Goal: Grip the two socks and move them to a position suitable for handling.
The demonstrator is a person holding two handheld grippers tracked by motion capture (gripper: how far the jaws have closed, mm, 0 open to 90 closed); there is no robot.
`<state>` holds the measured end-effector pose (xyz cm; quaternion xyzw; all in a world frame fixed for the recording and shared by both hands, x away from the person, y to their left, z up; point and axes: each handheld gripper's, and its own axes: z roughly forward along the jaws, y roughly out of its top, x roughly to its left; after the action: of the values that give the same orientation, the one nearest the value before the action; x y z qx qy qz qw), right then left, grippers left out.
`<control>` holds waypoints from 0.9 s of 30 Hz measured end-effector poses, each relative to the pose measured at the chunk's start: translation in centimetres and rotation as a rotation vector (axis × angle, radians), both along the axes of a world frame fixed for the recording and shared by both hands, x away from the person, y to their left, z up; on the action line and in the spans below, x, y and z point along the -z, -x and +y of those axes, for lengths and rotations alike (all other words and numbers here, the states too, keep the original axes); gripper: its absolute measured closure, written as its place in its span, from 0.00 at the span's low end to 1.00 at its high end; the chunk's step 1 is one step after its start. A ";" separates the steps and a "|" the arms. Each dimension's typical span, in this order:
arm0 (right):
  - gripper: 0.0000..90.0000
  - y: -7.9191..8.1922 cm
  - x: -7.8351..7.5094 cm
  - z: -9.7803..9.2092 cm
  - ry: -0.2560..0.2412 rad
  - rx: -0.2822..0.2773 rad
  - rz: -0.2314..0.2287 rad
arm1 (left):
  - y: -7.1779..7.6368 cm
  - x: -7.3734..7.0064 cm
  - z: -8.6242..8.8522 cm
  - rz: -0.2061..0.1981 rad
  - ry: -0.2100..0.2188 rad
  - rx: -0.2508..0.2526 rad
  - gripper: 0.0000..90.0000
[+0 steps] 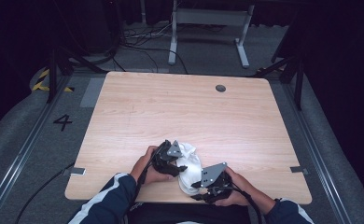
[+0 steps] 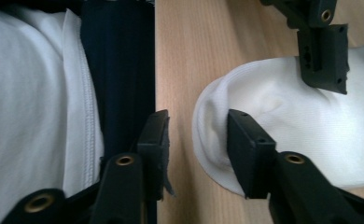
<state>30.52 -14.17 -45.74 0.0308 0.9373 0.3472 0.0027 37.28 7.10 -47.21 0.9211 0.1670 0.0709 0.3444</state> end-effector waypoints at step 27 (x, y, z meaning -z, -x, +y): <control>0.92 -1.6 0.8 -0.5 -0.038 0.088 -0.022 | -0.7 -0.6 -0.1 -0.019 0.052 0.033 0.42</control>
<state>32.16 -14.67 -46.51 0.0684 0.9282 0.3646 0.0278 38.02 7.02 -46.64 0.9139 0.1501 0.0697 0.3708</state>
